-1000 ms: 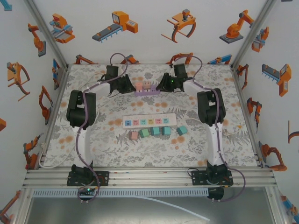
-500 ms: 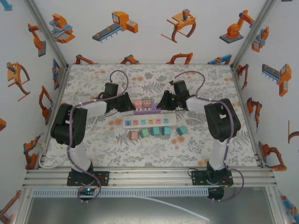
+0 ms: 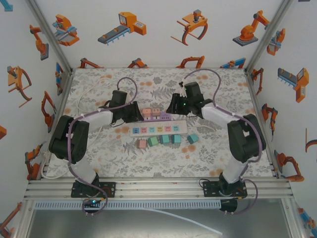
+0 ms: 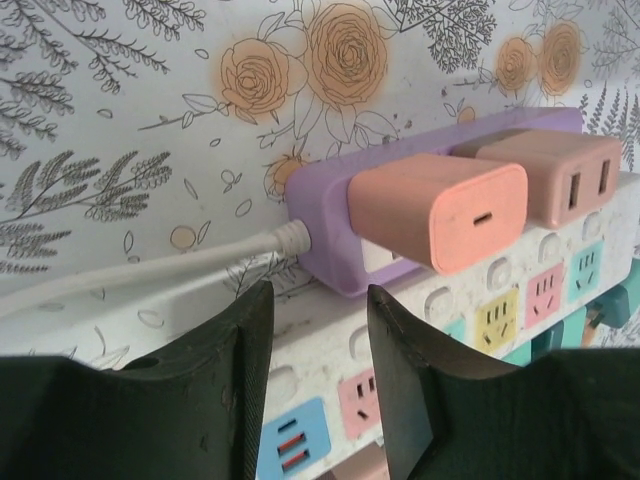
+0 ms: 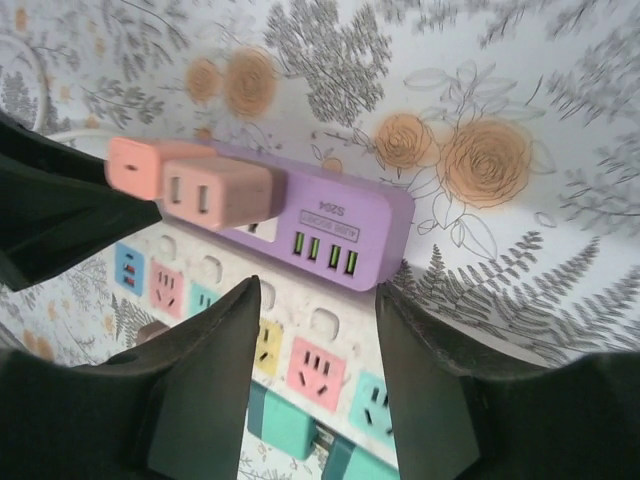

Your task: Pull the plug off the socket

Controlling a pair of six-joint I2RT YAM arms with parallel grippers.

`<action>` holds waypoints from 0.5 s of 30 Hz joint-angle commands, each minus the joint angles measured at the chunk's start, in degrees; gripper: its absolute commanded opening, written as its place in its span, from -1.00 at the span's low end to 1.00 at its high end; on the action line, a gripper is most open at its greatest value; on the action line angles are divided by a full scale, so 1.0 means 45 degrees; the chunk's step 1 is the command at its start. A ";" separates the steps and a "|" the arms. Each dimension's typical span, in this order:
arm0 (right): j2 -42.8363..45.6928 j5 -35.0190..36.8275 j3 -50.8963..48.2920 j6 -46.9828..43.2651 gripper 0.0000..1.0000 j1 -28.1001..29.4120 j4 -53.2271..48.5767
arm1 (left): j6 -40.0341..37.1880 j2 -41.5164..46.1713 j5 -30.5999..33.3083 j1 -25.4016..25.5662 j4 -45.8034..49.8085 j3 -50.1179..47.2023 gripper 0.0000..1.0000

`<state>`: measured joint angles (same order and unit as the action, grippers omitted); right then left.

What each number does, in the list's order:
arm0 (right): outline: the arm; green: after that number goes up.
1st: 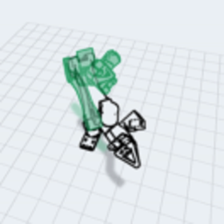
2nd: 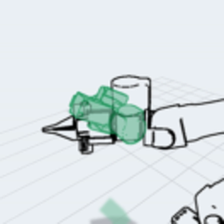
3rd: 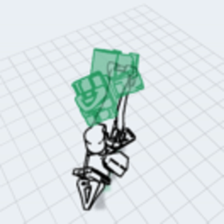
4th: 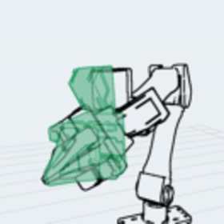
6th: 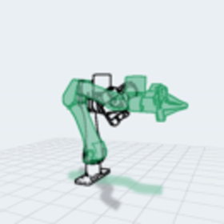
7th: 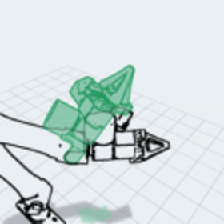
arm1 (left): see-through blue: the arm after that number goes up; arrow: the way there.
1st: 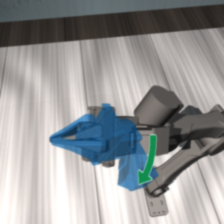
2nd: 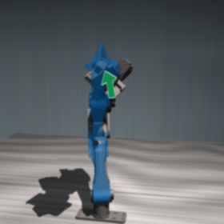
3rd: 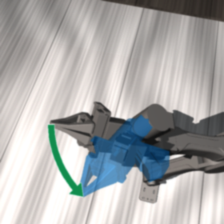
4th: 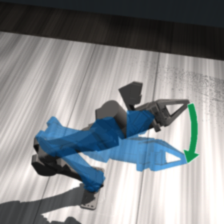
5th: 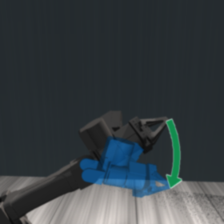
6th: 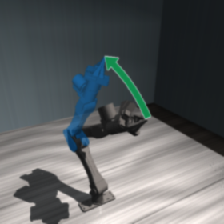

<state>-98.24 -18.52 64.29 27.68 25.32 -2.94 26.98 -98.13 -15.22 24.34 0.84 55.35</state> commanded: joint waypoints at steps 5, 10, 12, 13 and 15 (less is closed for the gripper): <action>0.2402 0.0697 0.0466 -0.4949 0.01 0.0226 -0.0152 | -0.1081 0.2008 0.0672 0.0038 0.1100 0.0255 -0.08; 0.3019 -0.1795 0.0278 -0.9517 0.01 0.0509 0.0249 | -0.1785 0.2480 0.0759 0.0021 0.1295 0.0250 -0.07; 0.3052 -0.2637 0.0227 -1.1263 0.03 0.0649 0.0243 | -0.2112 0.2432 0.0658 0.0023 0.1270 0.0281 -0.07; 0.3008 -0.3025 0.0225 -1.2167 0.03 0.0713 0.0210 | -0.2289 0.2374 0.0600 0.0037 0.1243 0.0280 -0.07; 0.2815 -0.3558 0.0301 -1.3850 0.05 0.0844 -0.0088 | -0.2632 0.2218 0.0521 0.0055 0.1154 0.0287 -0.07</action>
<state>-85.38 -27.46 65.43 -17.08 28.27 -2.74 19.38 -87.85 -12.64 24.34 5.06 55.46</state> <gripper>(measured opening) 0.522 0.464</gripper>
